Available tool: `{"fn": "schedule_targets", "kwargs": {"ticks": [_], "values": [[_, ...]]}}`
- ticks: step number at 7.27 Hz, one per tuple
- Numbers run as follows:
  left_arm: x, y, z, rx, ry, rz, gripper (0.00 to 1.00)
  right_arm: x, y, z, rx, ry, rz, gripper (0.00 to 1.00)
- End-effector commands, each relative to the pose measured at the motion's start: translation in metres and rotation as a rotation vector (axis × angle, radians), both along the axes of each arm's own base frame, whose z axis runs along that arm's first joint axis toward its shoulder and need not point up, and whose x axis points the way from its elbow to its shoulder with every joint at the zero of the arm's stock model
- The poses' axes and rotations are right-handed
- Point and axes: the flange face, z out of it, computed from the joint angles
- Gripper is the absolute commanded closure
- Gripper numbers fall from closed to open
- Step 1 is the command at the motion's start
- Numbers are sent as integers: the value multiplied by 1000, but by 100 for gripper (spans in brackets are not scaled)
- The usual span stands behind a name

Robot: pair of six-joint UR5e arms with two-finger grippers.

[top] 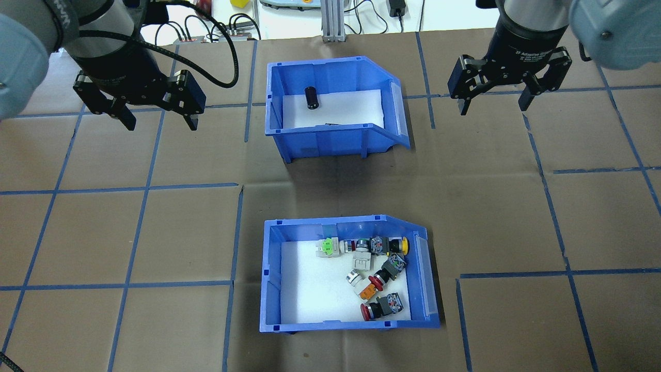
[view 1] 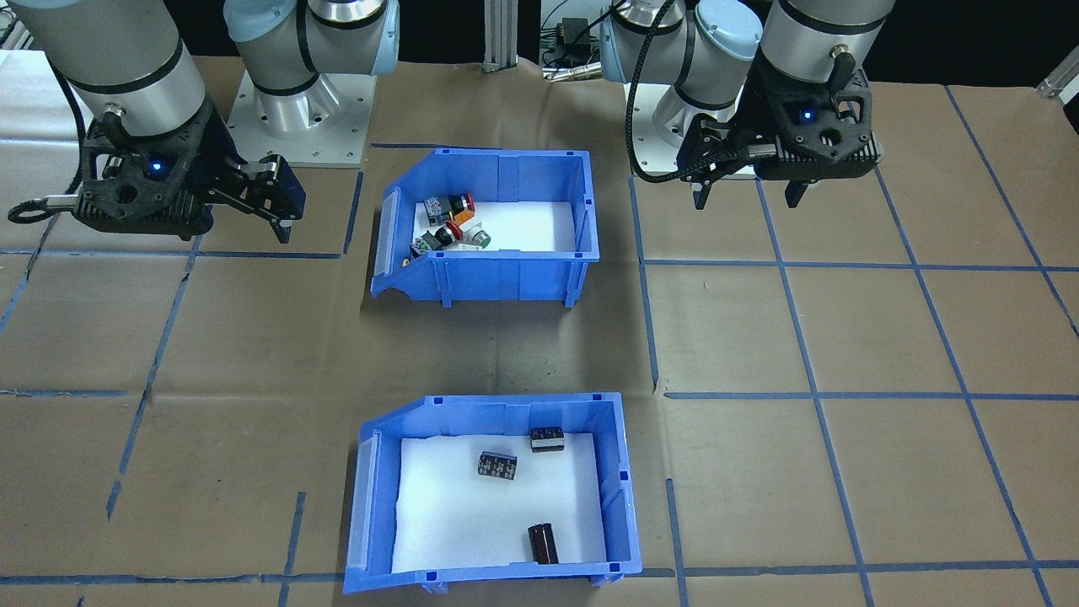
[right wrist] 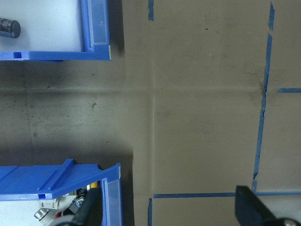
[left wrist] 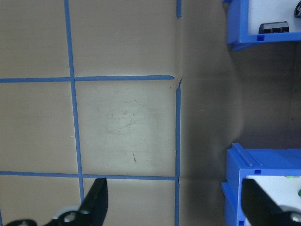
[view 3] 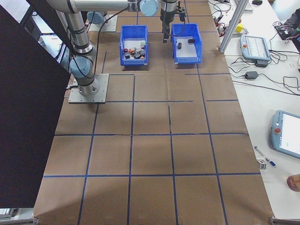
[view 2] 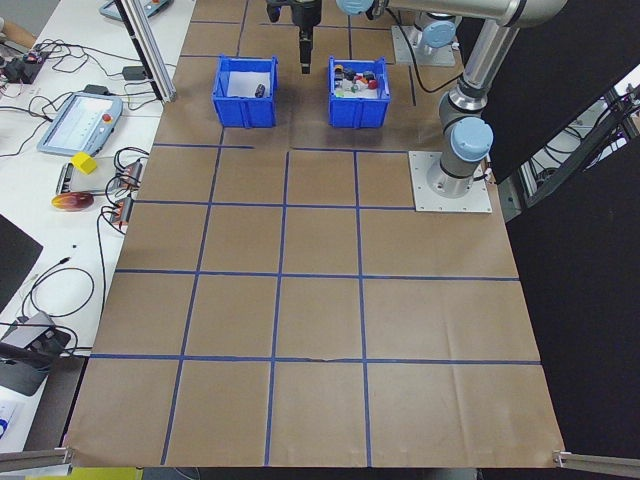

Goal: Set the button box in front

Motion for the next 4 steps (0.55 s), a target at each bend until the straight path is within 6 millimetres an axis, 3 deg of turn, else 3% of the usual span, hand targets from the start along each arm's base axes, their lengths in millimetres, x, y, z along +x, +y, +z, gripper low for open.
{"fn": "schedule_targets", "kwargs": {"ticks": [1,2,4], "values": [[3,-3,-4,1,-8,7,0,15,2,0,6,-12,39,0],[2,-3,-7,3,1,43,1,40,3,-7,13,-14,205,0],[0,-1,-16,0,-2,356,1,70,-19,-12,-45,-10,551,0]]}}
